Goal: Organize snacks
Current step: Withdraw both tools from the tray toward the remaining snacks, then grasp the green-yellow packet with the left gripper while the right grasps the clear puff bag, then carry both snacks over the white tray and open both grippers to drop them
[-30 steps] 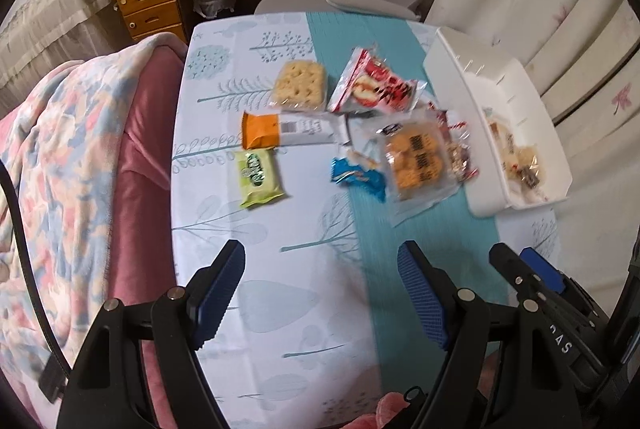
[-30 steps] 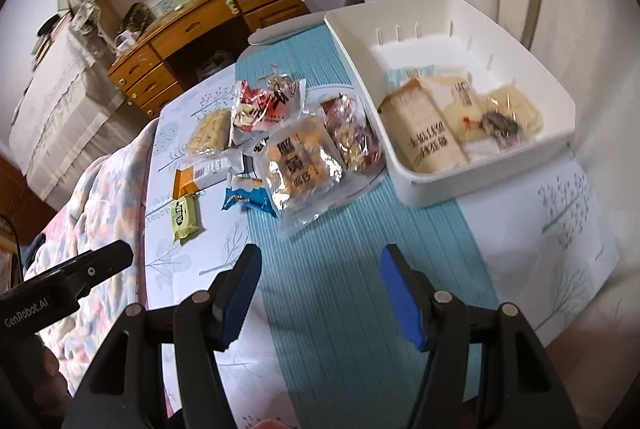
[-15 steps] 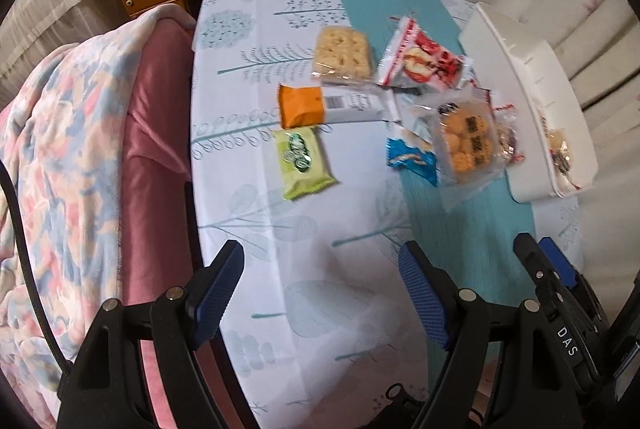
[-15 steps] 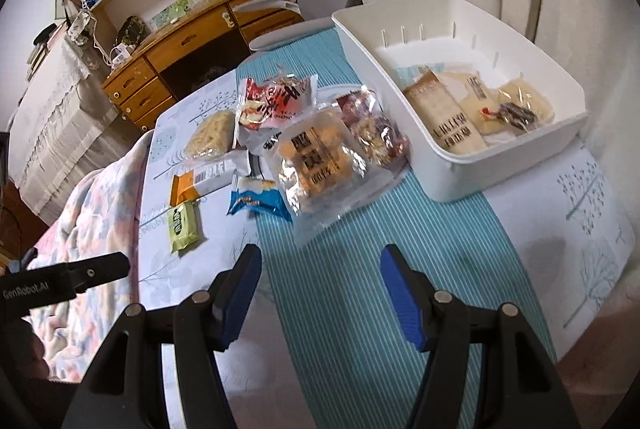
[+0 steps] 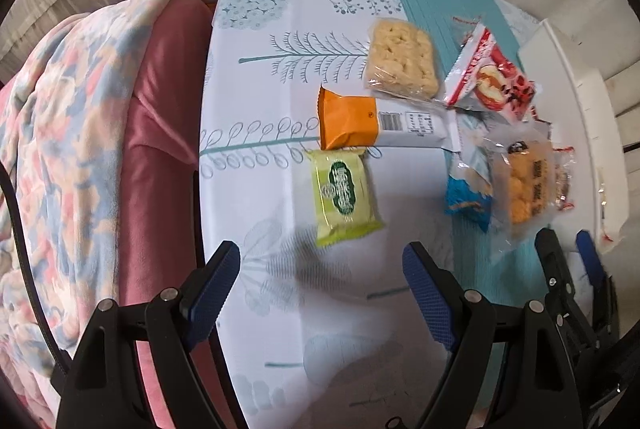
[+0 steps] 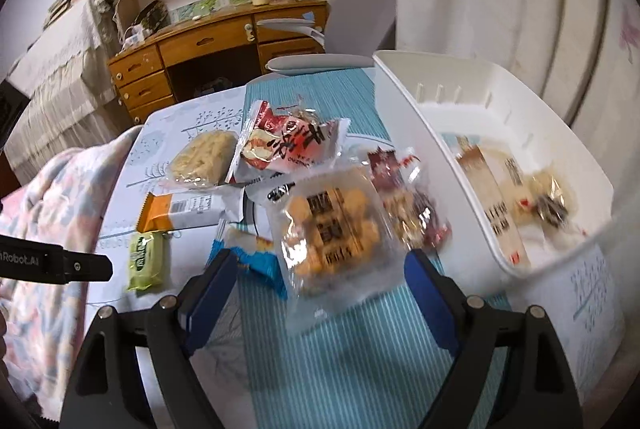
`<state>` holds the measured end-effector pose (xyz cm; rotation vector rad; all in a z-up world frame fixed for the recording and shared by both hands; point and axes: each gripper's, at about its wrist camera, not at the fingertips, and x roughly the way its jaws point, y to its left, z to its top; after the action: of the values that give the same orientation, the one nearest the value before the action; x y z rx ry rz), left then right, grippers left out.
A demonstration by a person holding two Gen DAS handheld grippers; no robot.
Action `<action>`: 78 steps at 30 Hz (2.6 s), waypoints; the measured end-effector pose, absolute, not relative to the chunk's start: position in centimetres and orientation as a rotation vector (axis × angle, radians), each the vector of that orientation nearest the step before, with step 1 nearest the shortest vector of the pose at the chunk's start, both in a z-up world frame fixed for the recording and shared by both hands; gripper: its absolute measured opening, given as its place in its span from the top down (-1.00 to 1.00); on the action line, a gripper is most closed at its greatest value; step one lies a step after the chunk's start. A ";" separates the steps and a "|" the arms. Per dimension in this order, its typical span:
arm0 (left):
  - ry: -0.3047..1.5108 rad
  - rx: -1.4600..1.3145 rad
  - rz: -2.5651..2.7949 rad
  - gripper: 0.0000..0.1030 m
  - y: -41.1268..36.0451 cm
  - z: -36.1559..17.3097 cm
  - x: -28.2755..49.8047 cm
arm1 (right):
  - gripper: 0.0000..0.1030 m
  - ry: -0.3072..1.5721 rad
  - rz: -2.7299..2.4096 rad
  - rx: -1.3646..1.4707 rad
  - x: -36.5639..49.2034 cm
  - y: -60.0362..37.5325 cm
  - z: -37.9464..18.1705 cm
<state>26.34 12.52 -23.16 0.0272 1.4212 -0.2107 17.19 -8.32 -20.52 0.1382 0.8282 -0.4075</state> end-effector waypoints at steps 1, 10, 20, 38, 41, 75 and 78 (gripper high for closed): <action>1.424 0.034 -0.204 -0.60 12.3 -23.5 26.7 | -0.68 0.829 -0.406 0.123 17.7 -8.4 -20.8; 1.506 0.029 -0.161 -0.60 10.9 -27.1 29.5 | -0.69 0.859 -0.424 0.109 21.1 -10.0 -22.4; 1.551 0.028 -0.124 -0.56 10.1 -29.0 31.2 | -0.88 0.935 -0.416 0.090 23.8 -11.0 -24.2; 1.576 -0.009 -0.028 0.13 10.2 -29.4 31.2 | -0.79 1.018 -0.375 0.085 25.1 -11.6 -26.2; 1.577 -0.013 -0.021 0.23 10.0 -29.1 31.1 | -0.70 1.028 -0.370 0.096 25.0 -11.9 -26.0; 1.535 -0.032 -0.198 0.30 10.7 -18.6 21.0 | -0.59 1.209 -0.287 0.492 15.3 -10.0 -19.7; 1.520 -0.014 -0.225 0.30 10.0 -17.1 20.4 | -0.59 1.187 -0.296 0.497 13.9 -10.2 -18.5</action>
<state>20.35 10.00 -17.07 -0.0139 1.5201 -0.2246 13.88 -10.24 -18.46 0.4967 1.1871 -0.2965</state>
